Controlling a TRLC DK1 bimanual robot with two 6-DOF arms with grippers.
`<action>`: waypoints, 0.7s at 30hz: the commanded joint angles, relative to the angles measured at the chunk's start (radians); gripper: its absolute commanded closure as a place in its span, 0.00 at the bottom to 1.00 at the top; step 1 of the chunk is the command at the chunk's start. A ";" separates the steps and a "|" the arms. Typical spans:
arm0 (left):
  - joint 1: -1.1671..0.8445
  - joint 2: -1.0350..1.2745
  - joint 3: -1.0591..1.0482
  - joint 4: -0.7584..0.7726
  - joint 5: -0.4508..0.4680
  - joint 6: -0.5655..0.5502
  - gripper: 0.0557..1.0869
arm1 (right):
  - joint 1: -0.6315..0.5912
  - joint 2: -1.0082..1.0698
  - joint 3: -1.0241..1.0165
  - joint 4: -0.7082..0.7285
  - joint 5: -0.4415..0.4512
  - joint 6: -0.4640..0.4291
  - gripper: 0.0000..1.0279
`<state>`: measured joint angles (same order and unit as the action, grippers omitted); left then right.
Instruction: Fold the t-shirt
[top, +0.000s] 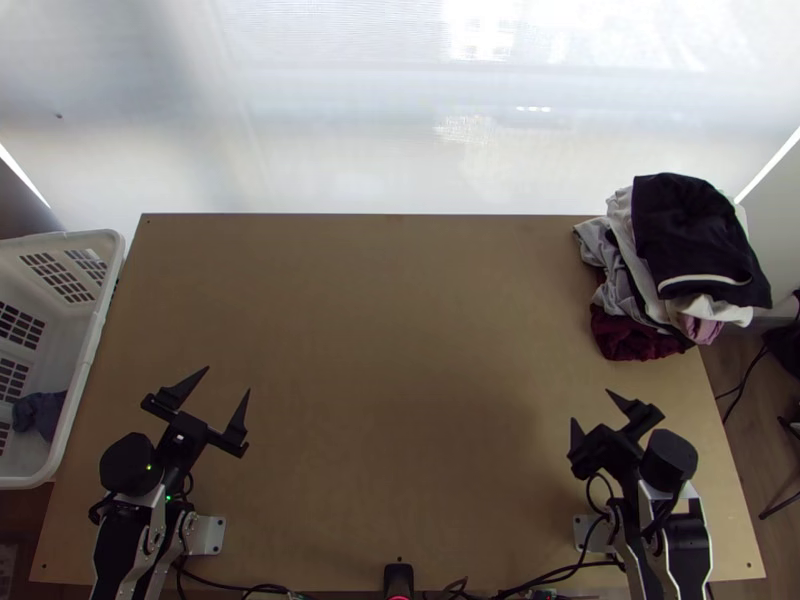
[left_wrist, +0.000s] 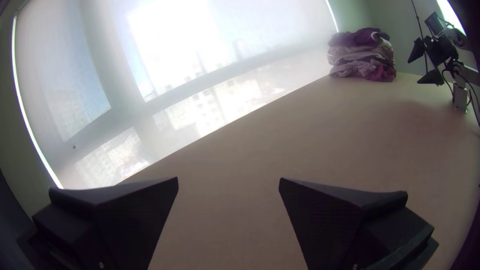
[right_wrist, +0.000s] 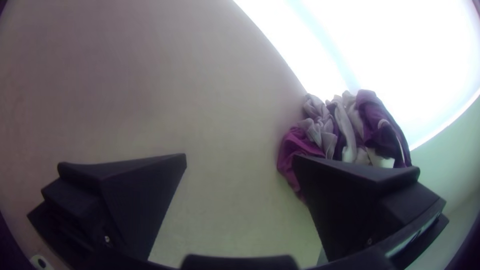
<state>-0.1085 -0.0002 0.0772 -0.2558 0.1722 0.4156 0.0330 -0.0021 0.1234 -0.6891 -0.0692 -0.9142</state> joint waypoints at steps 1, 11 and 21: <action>0.004 -0.001 -0.002 -0.005 0.012 0.003 0.05 | 0.010 0.001 -0.002 -0.050 -0.007 -0.023 0.05; 0.021 -0.001 -0.002 -0.005 0.012 0.003 0.05 | 0.018 0.001 -0.002 -0.050 -0.007 -0.022 0.05; 0.021 -0.001 -0.002 -0.005 0.012 0.003 0.05 | 0.018 0.001 -0.002 -0.050 -0.007 -0.023 0.05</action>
<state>-0.0895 -0.0013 0.0753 -0.2619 0.1837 0.4194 0.0490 -0.0017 0.1215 -0.7227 -0.0769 -0.9367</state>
